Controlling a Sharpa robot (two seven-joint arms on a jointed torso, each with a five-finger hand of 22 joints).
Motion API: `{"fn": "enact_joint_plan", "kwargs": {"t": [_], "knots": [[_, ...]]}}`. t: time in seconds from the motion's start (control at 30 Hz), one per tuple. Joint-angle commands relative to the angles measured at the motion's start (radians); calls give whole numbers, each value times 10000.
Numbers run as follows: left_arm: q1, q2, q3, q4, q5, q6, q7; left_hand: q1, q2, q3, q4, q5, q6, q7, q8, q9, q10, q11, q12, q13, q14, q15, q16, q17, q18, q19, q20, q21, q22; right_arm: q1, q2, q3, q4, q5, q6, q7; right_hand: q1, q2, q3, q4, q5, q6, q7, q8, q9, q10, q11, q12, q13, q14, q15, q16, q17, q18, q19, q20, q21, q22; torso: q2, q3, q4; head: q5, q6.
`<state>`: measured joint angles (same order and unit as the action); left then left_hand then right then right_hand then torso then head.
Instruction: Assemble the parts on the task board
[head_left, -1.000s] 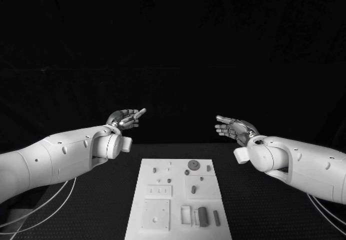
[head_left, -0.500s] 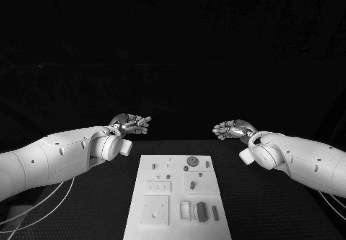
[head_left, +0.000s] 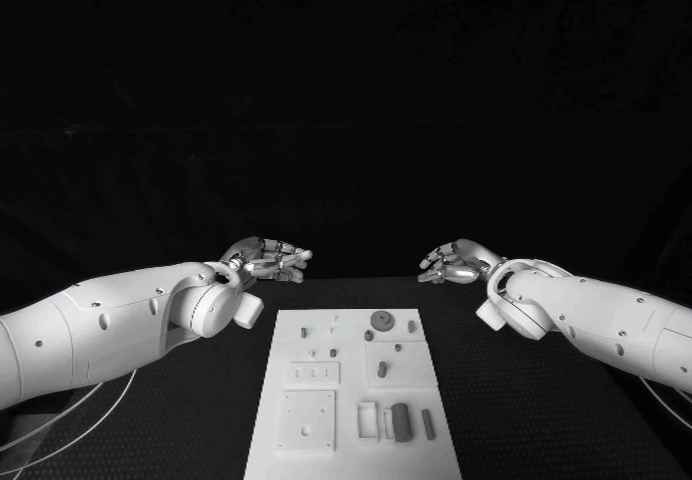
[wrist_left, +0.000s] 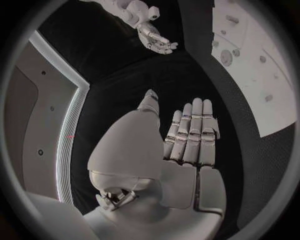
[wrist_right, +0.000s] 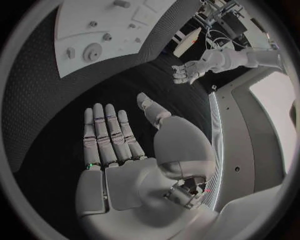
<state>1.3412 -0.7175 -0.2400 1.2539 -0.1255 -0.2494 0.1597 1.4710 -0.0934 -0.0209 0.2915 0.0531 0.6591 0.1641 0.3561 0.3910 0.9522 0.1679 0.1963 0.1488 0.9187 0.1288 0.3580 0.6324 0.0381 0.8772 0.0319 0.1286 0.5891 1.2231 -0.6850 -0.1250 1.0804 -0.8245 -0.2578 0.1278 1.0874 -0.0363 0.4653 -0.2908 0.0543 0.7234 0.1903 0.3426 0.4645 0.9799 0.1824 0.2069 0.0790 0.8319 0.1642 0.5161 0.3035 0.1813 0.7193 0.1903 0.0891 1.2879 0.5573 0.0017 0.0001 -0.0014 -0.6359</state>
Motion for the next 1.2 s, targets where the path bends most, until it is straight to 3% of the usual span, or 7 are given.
{"fn": "enact_joint_plan", "kwargs": {"t": [0.03,0.17,0.27,0.6,0.9,1.03,1.2], "knots": [[22,-150,11,387,-217,51,31,185,50,-13,6,-20,26,-2,-42,-3,27,-18,-70,19,207,-72,74,85,-61,200,-42,53,5,11,19,5,210,-2311,-163,88,439,-149,75,-24,35,267,232,-49,60,371,-98,-75,47,982,-450,330,478,414,994,-79,248,185,161,39,67,-36,-62],[37,-364,11,813,-217,69,7,408,98,-2,-4,-10,135,20,-8,1,108,-37,-106,49,550,-228,209,277,-40,539,-176,157,35,35,71,7,500,-3617,-134,4,684,-215,71,-34,36,492,149,-25,130,940,-336,109,234,2179,-1050,977,1170,789,2224,-225,764,404,299,49,97,-54,-98],[46,-475,13,1005,-238,479,-55,530,123,-16,-11,9,192,48,-7,-11,174,-29,-137,73,892,-399,382,506,-18,882,-316,293,95,44,110,8,673,-4410,-65,-322,859,-200,-68,-29,45,705,52,-4,200,1207,-533,153,383,3016,-1426,1827,1885,805,3288,-599,1386,461,376,46,127,-88,-157],[235,-925,20,1699,-408,749,-45,446,175,-147,6,2,296,251,-16,-40,261,92,-223,101,933,-431,335,789,-121,971,-417,263,104,51,560,10,690,-5788,7,-833,950,-22,-356,-16,40,691,92,-302,240,1257,-725,-143,597,4159,-1677,4059,3535,805,4903,-1416,3181,504,754,5,383,-135,-302],[516,-1265,81,2044,-440,873,-91,513,222,-215,3,3,566,262,74,-24,381,58,-274,114,997,-465,275,959,-153,1042,-474,252,125,48,1080,15,687,-6785,162,-1136,411,192,-73,33,49,805,98,-498,-14,1278,-695,-512,430,4494,-1665,4889,3993,805,5150,-1736,4423,495,1092,-38,562,-237,-392],[600,-1329,86,2216,-667,1034,-166,486,378,-84,8,16,919,401,172,-17,919,-151,-164,208,1097,-512,216,1095,-165,1126,-523,252,148,43,1284,15,545,-6948,377,-1299,503,418,288,44,55,900,73,-519,-76,1380,-729,-577,401,4749,-1687,5425,4247,805,5347,-1925,4984,500,1217,-45,631,-300,-441],[657,-1339,97,2353,-770,1071,-187,449,397,-14,7,15,1037,393,171,-40,1082,-200,-205,221,1117,-517,154,1163,-182,1133,-535,230,155,27,1415,15,430,-7198,469,-1433,265,224,1085,149,45,998,72,-563,-169,1511,-728,-681,370,4662,-1688,5952,4463,805,5279,-2017,5719,488,1358,-73,725,-364,-463]]}}
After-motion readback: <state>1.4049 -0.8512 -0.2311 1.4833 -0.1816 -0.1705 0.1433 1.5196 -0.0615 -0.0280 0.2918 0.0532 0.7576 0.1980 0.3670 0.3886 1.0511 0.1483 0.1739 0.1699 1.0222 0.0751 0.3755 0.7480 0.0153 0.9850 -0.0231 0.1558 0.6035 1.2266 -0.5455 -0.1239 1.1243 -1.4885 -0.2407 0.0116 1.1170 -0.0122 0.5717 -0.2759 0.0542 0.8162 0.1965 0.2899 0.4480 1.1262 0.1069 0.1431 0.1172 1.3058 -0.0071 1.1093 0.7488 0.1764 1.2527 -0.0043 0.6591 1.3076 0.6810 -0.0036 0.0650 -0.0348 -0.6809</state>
